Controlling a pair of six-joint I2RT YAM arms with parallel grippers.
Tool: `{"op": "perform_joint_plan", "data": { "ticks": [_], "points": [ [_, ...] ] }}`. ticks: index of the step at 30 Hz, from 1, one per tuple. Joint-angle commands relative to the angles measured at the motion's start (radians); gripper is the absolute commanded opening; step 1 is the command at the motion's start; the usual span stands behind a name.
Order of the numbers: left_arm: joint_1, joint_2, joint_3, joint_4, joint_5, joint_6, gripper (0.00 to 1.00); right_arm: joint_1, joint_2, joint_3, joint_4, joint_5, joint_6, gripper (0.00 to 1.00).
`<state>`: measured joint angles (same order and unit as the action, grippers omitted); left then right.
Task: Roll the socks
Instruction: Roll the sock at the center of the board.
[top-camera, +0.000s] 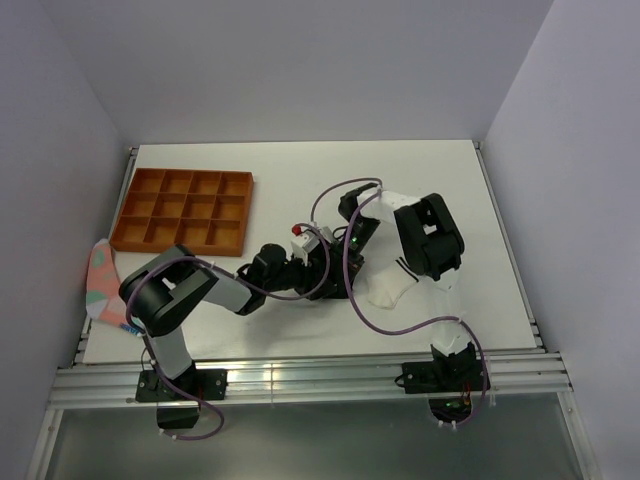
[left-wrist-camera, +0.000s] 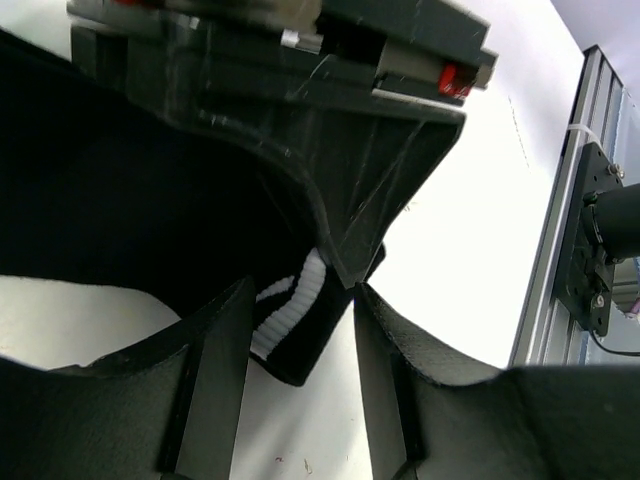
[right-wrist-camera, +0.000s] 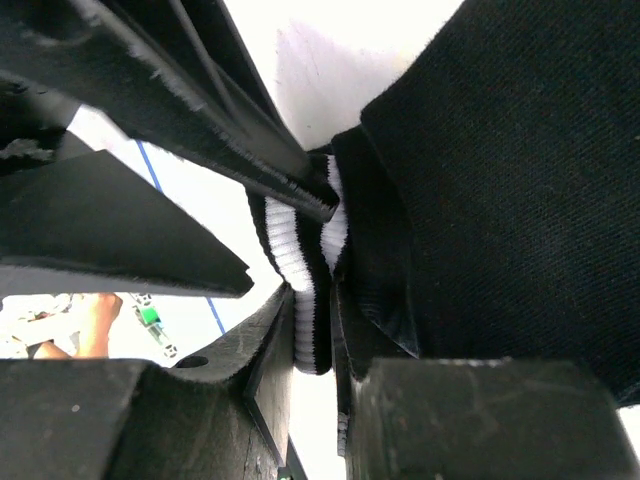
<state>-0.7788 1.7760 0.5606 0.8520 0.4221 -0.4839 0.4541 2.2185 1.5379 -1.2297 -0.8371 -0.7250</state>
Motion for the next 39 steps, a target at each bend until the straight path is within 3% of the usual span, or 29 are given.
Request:
{"op": "perform_joint_plan", "data": {
  "ticks": [1, 9, 13, 19, 23, 30, 39],
  "points": [
    [0.0, 0.013, -0.011, 0.085, 0.03, -0.016, 0.5, -0.011, 0.017, 0.03, -0.017, 0.004, 0.009, 0.16],
    [-0.002, 0.03, -0.007, 0.067, 0.023, -0.033, 0.44, -0.015, 0.003, 0.013, 0.015, 0.02, 0.029, 0.16],
    [-0.002, 0.051, 0.007, 0.039, 0.03, -0.044, 0.37, -0.015, -0.023, -0.019, 0.053, 0.039, 0.045, 0.21],
    [-0.007, 0.062, 0.039, -0.037, 0.011, -0.053, 0.19, -0.015, -0.06, -0.056, 0.114, 0.062, 0.079, 0.34],
    [-0.013, 0.063, 0.071, -0.119, -0.034, -0.079, 0.01, -0.014, -0.109, -0.09, 0.18, 0.113, 0.139, 0.44],
    [-0.022, 0.077, 0.13, -0.293, -0.098, -0.102, 0.0, -0.014, -0.241, -0.185, 0.323, 0.182, 0.242, 0.58],
    [-0.023, 0.118, 0.179, -0.406, -0.115, -0.134, 0.0, -0.026, -0.377, -0.268, 0.424, 0.256, 0.314, 0.62]
  ]
}}
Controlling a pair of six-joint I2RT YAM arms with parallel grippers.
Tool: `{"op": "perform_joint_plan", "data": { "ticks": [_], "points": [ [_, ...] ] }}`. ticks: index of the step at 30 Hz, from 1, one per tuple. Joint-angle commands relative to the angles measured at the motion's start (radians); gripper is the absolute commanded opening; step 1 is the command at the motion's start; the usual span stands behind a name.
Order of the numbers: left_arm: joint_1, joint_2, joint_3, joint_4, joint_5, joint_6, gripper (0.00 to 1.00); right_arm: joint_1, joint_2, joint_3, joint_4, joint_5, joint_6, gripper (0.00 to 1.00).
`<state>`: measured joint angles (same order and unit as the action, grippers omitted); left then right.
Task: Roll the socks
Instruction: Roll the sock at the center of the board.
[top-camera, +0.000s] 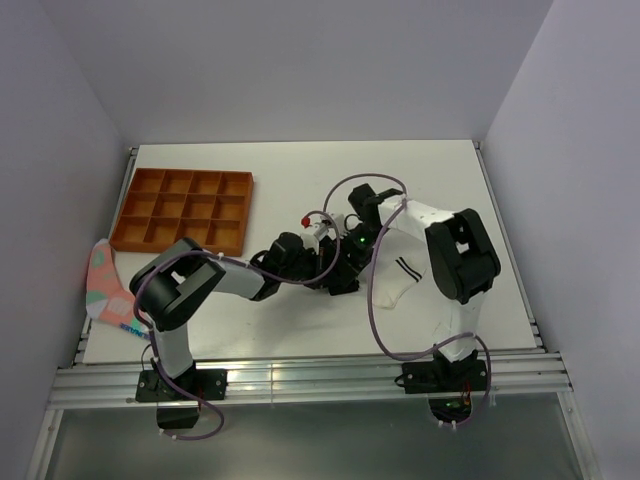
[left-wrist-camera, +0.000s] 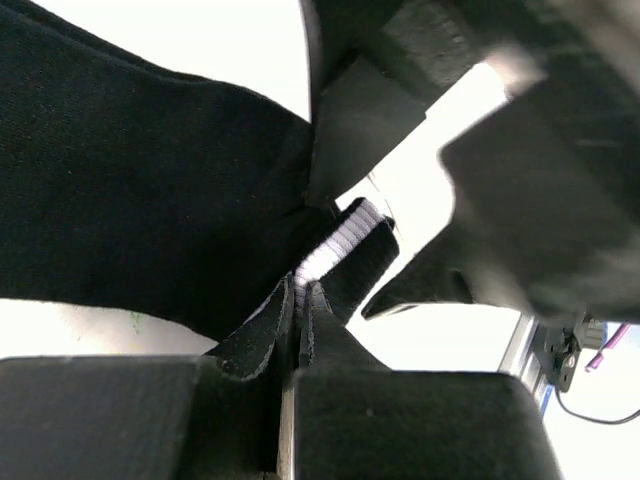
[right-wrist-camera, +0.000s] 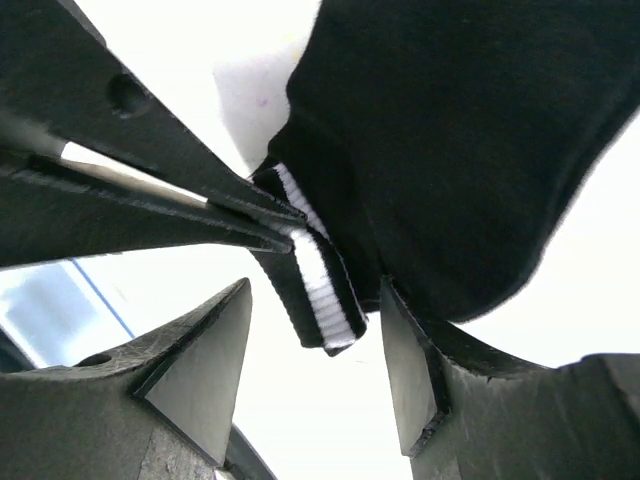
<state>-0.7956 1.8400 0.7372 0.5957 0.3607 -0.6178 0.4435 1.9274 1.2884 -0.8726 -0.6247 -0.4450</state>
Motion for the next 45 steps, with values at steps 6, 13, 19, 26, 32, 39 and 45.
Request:
{"op": "perform_joint_plan", "data": {
  "ticks": [6, 13, 19, 26, 32, 39, 45],
  "points": [
    [-0.004, 0.073, 0.024, -0.183, -0.037, -0.031, 0.0, -0.078, -0.165, -0.08, 0.116, 0.054, 0.068, 0.63],
    [0.002, 0.087, 0.057, -0.272, -0.016, -0.033, 0.0, -0.167, -0.223, -0.132, 0.171, 0.068, 0.059, 0.63],
    [0.085, 0.082, 0.039, -0.319, 0.113, -0.031, 0.0, -0.178, -0.329, -0.224, 0.248, 0.091, -0.018, 0.62],
    [0.108, 0.108, 0.102, -0.464, 0.174, 0.0, 0.0, -0.158, -0.432, -0.325, 0.313, 0.078, -0.133, 0.61],
    [0.116, 0.099, 0.146, -0.589, 0.205, 0.042, 0.0, -0.065, -0.537, -0.432, 0.415, 0.151, -0.202, 0.61],
    [0.118, 0.097, 0.179, -0.686, 0.202, 0.075, 0.0, 0.09, -0.584, -0.508, 0.514, 0.224, -0.276, 0.62],
    [0.116, 0.094, 0.186, -0.726, 0.216, 0.096, 0.0, 0.172, -0.581, -0.538, 0.564, 0.275, -0.343, 0.63]
  ]
}}
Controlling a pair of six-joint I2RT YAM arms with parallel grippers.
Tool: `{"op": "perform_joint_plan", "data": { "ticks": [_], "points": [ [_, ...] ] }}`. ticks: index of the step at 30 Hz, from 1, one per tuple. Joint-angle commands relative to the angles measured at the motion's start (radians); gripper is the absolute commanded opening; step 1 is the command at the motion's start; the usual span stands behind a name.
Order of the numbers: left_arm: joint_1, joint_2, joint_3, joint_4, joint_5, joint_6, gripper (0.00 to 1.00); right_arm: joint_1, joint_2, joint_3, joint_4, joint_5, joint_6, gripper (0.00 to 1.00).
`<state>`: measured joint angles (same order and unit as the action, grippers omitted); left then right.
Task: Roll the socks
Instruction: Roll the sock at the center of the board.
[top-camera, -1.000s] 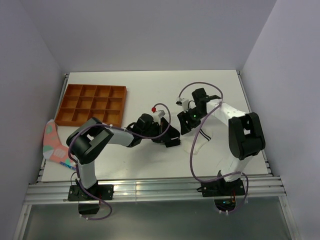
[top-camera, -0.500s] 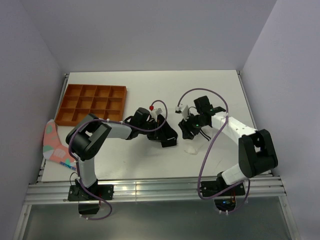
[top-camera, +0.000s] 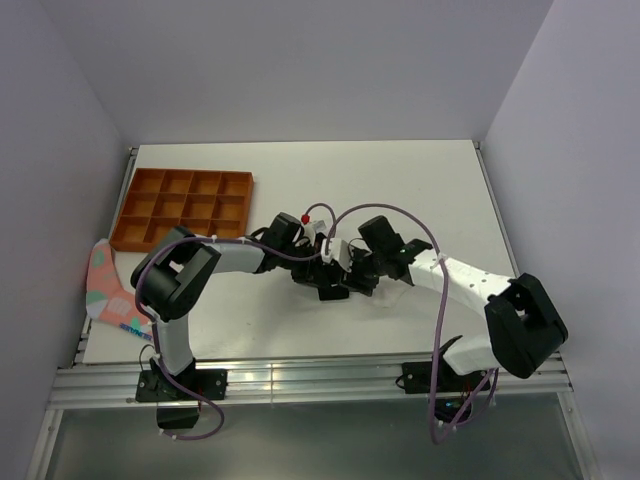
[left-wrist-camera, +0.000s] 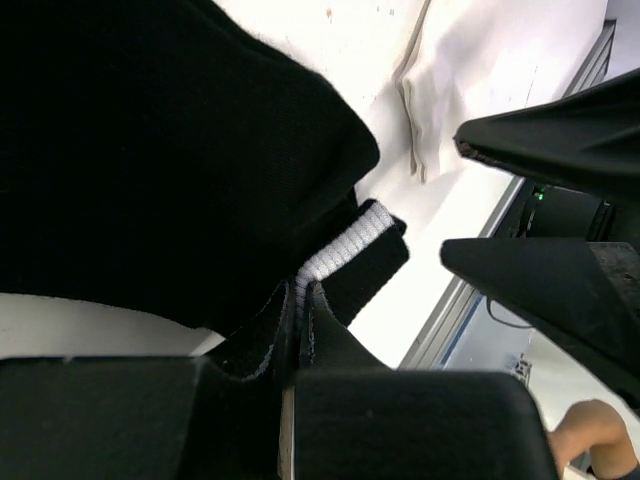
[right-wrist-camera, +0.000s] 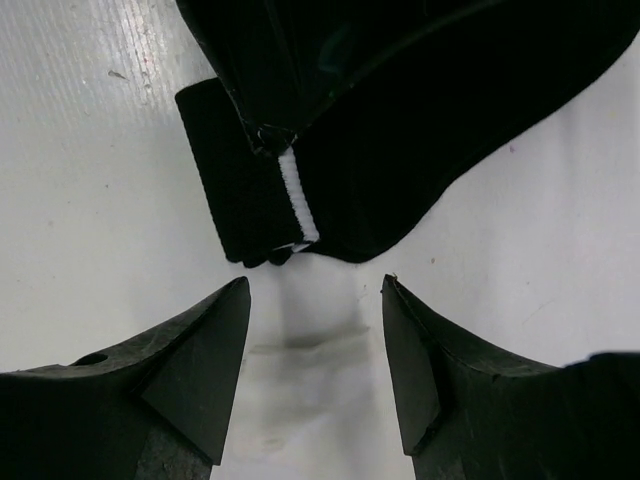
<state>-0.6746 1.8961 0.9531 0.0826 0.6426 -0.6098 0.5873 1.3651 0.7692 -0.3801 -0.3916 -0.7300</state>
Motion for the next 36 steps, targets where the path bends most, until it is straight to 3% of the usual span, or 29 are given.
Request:
{"op": "perform_joint_plan", "data": {
  "ticks": [1, 16, 25, 31, 33, 36],
  "points": [
    [-0.003, 0.04, -0.028, -0.221, -0.06, 0.088, 0.0, 0.034, -0.015, -0.019, 0.073, 0.042, -0.065, 0.63],
    [-0.003, 0.054, -0.016, -0.231, -0.055, 0.09, 0.0, 0.232, 0.041, -0.05, 0.13, 0.164, -0.106, 0.64],
    [-0.003, 0.046, -0.033, -0.207, -0.054, 0.074, 0.0, 0.259, 0.101, -0.045, 0.164, 0.211, -0.109, 0.61],
    [-0.003, 0.04, -0.053, -0.175, -0.046, 0.053, 0.0, 0.259, 0.114, -0.05, 0.182, 0.211, -0.085, 0.42],
    [-0.003, 0.038, -0.065, -0.155, -0.054, 0.033, 0.0, 0.259, 0.104, -0.053, 0.181, 0.201, -0.071, 0.31],
    [-0.002, 0.028, -0.092, -0.097, -0.066, -0.019, 0.02, 0.255, 0.094, -0.048, 0.159, 0.177, -0.043, 0.24]
  ]
}}
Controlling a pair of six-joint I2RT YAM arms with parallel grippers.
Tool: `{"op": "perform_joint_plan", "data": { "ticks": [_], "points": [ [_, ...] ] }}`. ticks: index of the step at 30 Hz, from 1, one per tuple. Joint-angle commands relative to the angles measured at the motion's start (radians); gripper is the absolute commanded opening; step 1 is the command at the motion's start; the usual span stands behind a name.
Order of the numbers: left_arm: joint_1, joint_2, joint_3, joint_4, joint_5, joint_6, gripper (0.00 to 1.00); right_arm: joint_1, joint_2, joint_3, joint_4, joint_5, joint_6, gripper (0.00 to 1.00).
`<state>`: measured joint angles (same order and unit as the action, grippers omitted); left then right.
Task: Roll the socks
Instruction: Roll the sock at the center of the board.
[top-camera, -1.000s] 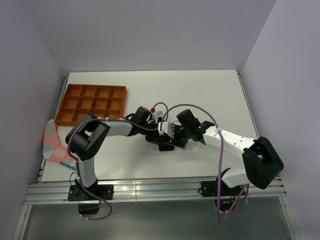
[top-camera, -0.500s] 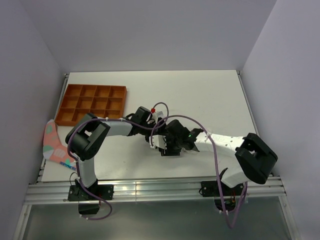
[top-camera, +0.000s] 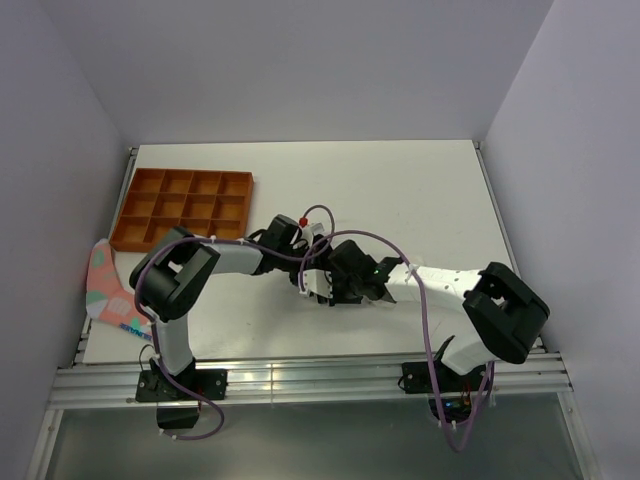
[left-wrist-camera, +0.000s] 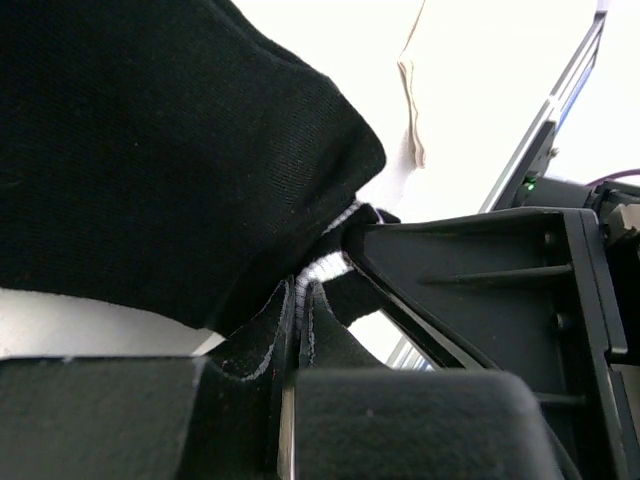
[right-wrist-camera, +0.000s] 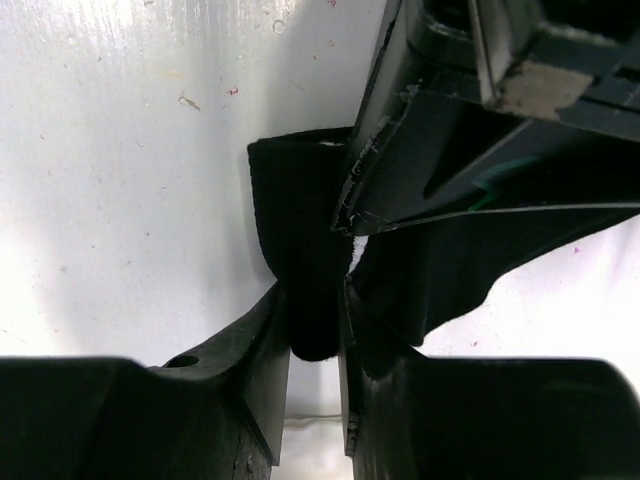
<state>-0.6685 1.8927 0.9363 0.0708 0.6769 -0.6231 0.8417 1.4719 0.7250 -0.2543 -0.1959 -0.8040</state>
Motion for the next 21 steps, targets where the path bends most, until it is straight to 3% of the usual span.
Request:
{"op": "perform_joint_plan", "data": {
  "ticks": [1, 13, 21],
  "points": [
    [-0.009, 0.025, -0.086, -0.056, -0.1, -0.019, 0.03, -0.004, -0.019, -0.004, 0.027, -0.028, 0.043, 0.24],
    [-0.011, -0.087, -0.267, 0.332, -0.192, -0.303, 0.24, -0.096, -0.039, 0.04, -0.086, -0.164, 0.108, 0.17],
    [-0.017, -0.138, -0.353, 0.494, -0.227, -0.348, 0.27, -0.199, 0.028, 0.126, -0.197, -0.301, 0.1, 0.16]
  ]
}}
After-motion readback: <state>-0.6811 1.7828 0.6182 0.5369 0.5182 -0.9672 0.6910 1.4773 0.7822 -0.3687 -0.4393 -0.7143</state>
